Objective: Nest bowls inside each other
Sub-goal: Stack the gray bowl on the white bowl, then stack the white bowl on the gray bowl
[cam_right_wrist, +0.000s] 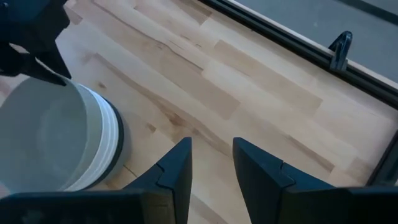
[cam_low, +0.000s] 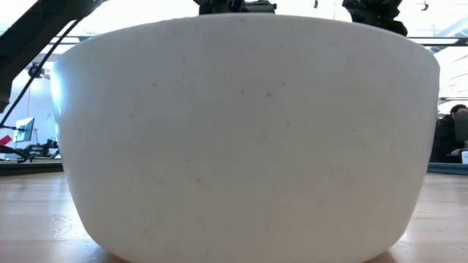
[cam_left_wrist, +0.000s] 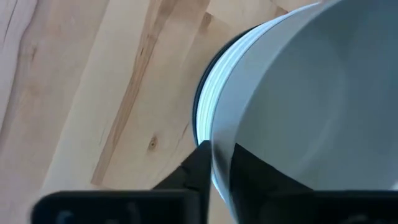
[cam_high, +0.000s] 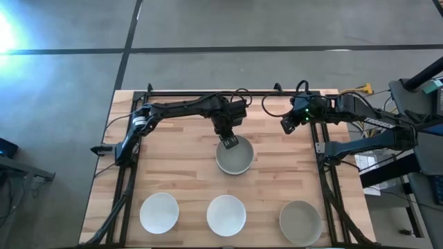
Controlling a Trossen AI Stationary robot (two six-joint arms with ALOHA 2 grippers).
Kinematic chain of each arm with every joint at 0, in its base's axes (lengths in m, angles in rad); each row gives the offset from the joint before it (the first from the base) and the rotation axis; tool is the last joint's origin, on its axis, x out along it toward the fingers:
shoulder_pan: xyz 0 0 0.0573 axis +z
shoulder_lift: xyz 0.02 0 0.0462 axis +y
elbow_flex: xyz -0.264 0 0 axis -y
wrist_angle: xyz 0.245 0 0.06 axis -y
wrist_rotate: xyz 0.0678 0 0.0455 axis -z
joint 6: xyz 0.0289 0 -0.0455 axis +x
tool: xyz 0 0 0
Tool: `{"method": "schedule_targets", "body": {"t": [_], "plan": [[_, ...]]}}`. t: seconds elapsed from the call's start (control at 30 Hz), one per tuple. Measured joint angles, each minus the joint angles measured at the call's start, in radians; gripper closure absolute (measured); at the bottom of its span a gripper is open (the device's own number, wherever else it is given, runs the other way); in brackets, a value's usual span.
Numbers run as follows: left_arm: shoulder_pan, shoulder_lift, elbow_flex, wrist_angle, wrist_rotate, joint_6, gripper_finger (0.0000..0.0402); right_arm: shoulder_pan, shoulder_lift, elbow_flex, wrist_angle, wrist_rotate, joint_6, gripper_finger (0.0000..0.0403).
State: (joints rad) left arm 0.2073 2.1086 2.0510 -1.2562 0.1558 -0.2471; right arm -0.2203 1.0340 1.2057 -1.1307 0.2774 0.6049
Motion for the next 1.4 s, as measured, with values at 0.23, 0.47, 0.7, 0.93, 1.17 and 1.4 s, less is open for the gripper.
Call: {"method": "schedule_targets", "body": {"t": [0.23,0.47,0.7,0.93,1.17,1.4], "plan": [[0.0,-0.009,0.001,-0.002,0.0,-0.001,0.0267,0.0,0.0,0.0,0.022,-0.017,0.004,0.0291],[0.001,-0.055,0.032,-0.013,0.0,0.0,0.0208,0.006,0.0,-0.016,0.104,-0.068,-0.006,0.0291],[0.002,-0.092,-0.002,-0.021,-0.005,0.019,0.0207,0.007,0.0,-0.067,0.154,-0.089,0.023,0.0291],[0.011,-0.071,-0.063,-0.009,0.003,0.078,0.0311,0.006,0.002,-0.111,0.201,-0.169,0.031,0.0291],[0.014,-0.071,-0.075,0.026,0.007,0.077,0.0385,0.013,0.002,-0.117,0.202,-0.176,0.04,0.0291],[0.014,-0.107,-0.07,0.003,0.0,0.07,0.0377,0.013,0.002,-0.117,0.202,-0.176,0.043,0.0291]]}}
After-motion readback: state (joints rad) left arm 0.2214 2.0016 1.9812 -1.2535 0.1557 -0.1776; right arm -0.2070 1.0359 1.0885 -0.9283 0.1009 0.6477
